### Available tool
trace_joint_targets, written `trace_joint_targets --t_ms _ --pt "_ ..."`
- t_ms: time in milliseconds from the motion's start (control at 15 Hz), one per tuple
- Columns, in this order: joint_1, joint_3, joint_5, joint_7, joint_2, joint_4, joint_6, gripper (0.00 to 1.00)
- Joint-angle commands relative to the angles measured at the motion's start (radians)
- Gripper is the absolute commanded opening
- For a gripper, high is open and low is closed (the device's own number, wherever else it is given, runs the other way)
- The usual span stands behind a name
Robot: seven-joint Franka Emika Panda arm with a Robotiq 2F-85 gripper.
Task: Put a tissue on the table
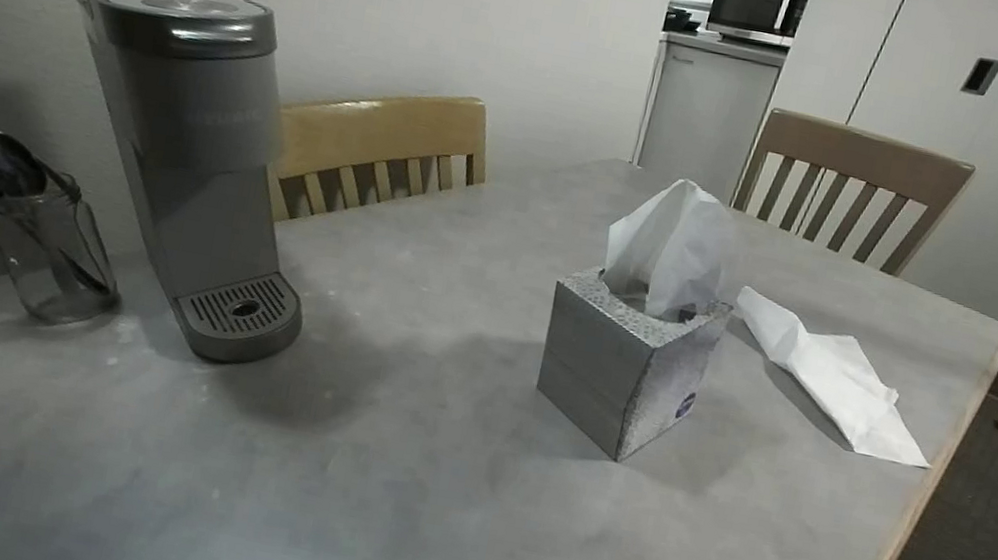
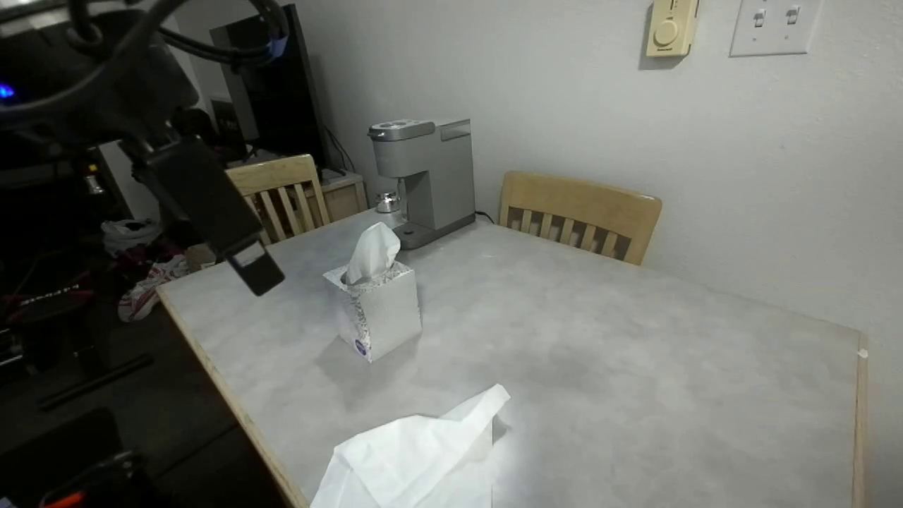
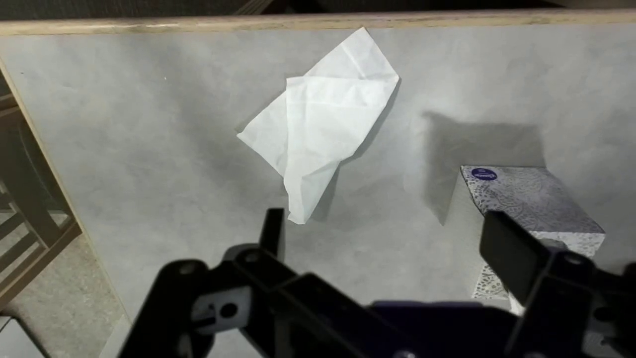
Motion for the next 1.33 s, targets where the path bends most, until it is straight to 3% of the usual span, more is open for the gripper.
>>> trace_joint_targets --t_ms 0,533,1267 --pt "-0.006 0.010 0.007 -0.008 0.008 0.005 0.007 1.00" --pt "0.048 0.032 0.013 -0.013 0.074 0.036 0.078 1.00" --pt "0.156 0.060 0.030 -0.043 0.289 0.165 0.304 1.00"
